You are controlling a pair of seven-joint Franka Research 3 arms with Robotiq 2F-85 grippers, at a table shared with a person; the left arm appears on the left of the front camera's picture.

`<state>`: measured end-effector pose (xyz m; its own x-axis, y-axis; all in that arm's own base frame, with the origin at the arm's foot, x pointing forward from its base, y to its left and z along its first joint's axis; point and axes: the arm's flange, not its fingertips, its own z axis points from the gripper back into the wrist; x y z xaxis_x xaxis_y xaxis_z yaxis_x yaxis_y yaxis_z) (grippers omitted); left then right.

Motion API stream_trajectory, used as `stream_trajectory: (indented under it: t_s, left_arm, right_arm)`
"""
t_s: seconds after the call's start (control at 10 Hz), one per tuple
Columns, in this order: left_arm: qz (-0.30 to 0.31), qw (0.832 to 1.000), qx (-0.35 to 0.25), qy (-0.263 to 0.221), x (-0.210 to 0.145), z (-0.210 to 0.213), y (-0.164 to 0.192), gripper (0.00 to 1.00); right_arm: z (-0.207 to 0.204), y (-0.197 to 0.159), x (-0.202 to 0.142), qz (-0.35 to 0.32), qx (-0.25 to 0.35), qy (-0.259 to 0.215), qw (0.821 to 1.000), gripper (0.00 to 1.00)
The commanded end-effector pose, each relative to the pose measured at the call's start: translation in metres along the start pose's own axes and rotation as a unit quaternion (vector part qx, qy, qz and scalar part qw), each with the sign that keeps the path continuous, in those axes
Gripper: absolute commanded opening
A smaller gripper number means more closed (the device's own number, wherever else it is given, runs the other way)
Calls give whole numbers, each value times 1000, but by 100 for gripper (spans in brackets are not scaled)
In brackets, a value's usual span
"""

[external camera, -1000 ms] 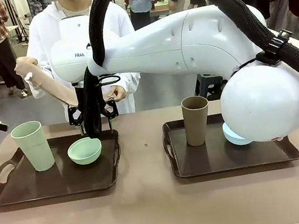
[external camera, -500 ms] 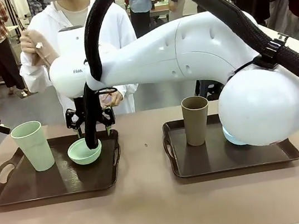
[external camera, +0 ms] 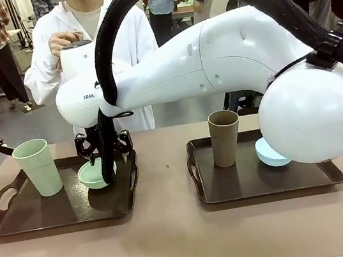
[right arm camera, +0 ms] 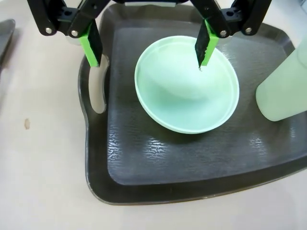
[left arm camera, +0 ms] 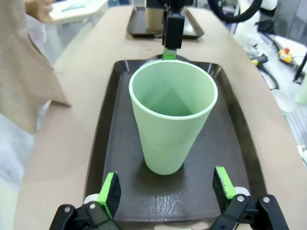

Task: Set up a tray with a mat and arrange the tableware.
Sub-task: Pick up the Picnic Bowl and Reusable plastic cup from the Handle tray in front of the human's position and hold them in the air.

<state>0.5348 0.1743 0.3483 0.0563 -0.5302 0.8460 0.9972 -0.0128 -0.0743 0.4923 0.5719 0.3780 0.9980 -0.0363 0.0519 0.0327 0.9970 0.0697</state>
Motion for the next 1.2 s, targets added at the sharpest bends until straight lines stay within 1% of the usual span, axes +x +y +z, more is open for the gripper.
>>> stream_trajectory:
  t_s: [0.0,0.2,0.3,0.4,0.9,1.0,1.1]
  left_arm:
    - [-24,999,19,-19,-10,-18,-7,100]
    - [-22,999,23,-27,-15,-30,-8,100]
    - [-12,999,40,-26,-13,-27,-7,100]
    - [-7,1000,5,-17,-15,-22,-6,100]
    - [-7,1000,5,-17,-15,-22,-6,100]
    - [-6,1000,11,-19,-16,-24,-5,100]
    - [-3,999,37,-18,-15,-30,0,100]
  right_arm:
    - [-2,-13,-6,-13,-1,-25,1000,100]
    - [-4,-14,-3,-14,5,-23,1000,100]
    - [-3,-3,1,-1,4,-5,1000,100]
    - [-3,-3,1,-1,4,-5,1000,100]
    - [-3,-3,1,-1,4,-5,1000,100]
    - [-3,-3,1,-1,4,-5,1000,100]
    - [-3,-3,1,-1,4,-5,1000,100]
